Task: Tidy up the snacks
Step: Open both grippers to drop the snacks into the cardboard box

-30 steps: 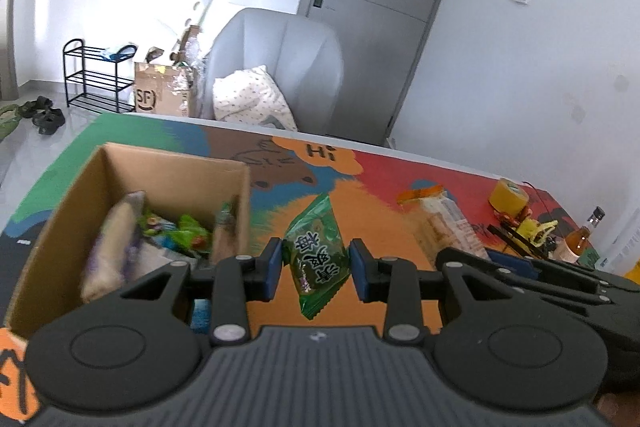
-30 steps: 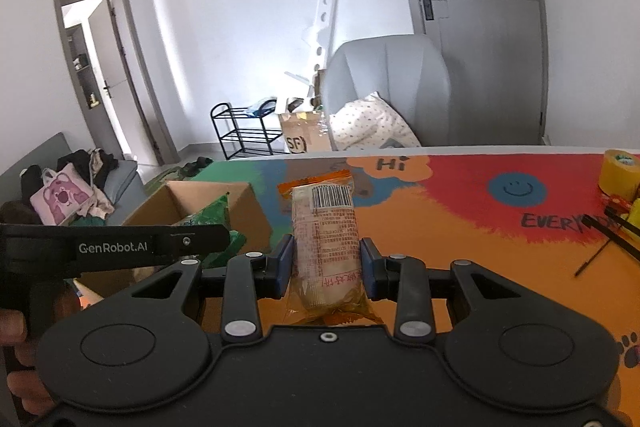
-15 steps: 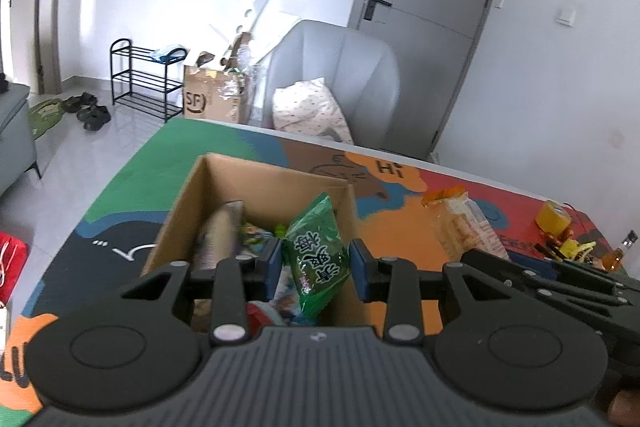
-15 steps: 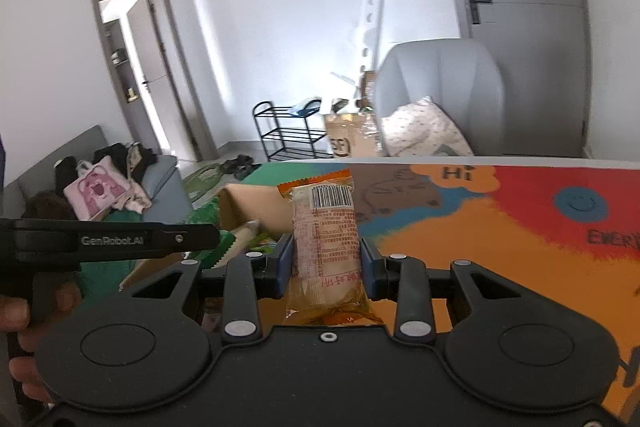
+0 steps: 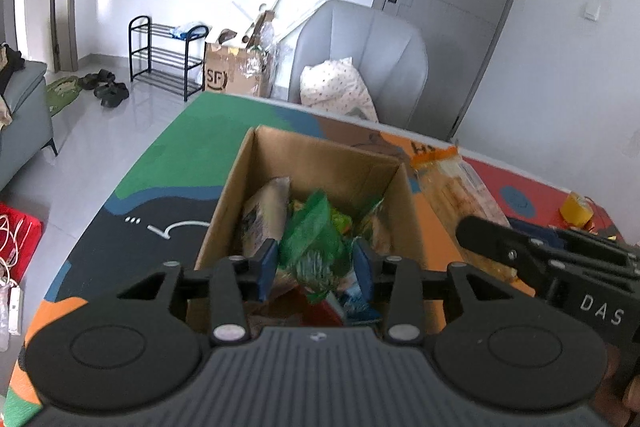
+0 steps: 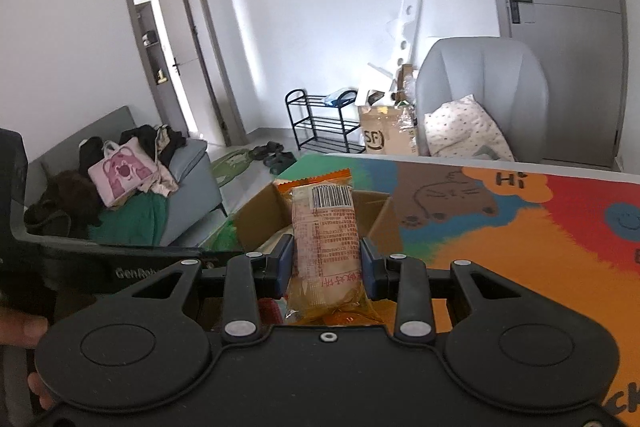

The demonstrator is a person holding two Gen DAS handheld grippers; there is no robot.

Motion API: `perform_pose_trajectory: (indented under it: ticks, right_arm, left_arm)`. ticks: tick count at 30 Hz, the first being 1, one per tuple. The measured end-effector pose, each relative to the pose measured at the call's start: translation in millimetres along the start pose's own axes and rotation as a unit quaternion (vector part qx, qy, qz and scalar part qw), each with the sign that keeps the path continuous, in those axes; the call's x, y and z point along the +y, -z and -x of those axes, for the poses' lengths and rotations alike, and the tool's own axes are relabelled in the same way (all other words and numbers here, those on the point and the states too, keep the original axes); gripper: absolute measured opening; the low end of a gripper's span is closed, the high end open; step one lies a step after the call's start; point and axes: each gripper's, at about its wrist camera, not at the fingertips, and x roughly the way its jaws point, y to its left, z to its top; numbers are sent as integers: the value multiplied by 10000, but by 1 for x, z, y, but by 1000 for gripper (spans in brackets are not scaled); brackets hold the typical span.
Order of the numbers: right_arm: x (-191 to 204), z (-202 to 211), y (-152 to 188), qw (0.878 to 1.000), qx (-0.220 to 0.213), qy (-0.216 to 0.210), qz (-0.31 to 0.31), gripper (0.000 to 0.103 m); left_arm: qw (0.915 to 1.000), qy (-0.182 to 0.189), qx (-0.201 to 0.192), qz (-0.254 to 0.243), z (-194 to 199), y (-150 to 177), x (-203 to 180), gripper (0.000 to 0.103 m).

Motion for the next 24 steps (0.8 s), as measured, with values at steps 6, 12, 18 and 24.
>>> perform_pose_trajectory:
  ticks: [6,12,18,24]
  right_arm:
    - [13,-8,0,9998,94,-138,60,33]
    - [24,-15,-2,9992,188,-336,59,45]
    - [26,-11,-4,9996,209,-143,106,54]
    - [18,2,0,9997,184,139,55,59]
  left_arm:
    - [9998,-146,-37,164,7,-2,16,55]
    - [9994,-222,-120,236,13,-6,26,67]
    - [9995,-213,-99,192,11,-4,29,81]
    - [9998,-104,-160,68,13,-1,18,88]
